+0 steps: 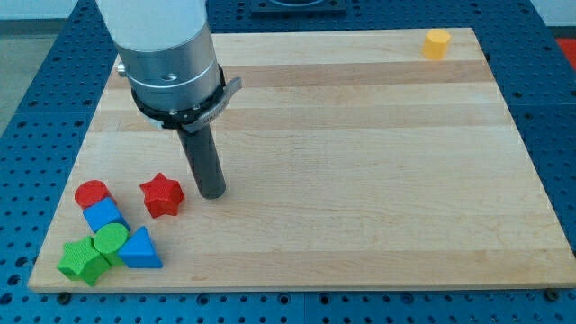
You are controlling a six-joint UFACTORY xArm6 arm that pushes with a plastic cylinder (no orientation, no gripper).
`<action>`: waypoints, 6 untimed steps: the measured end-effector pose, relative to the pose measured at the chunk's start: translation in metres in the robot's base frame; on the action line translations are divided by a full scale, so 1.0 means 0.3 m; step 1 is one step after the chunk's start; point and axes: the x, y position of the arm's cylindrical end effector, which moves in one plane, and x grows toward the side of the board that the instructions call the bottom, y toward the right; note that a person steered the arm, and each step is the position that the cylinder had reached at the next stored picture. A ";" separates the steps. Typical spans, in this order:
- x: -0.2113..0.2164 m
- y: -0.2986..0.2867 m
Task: Move red star to blue cube
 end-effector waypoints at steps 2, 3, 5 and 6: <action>0.000 -0.088; 0.000 -0.122; 0.011 -0.178; 0.032 -0.191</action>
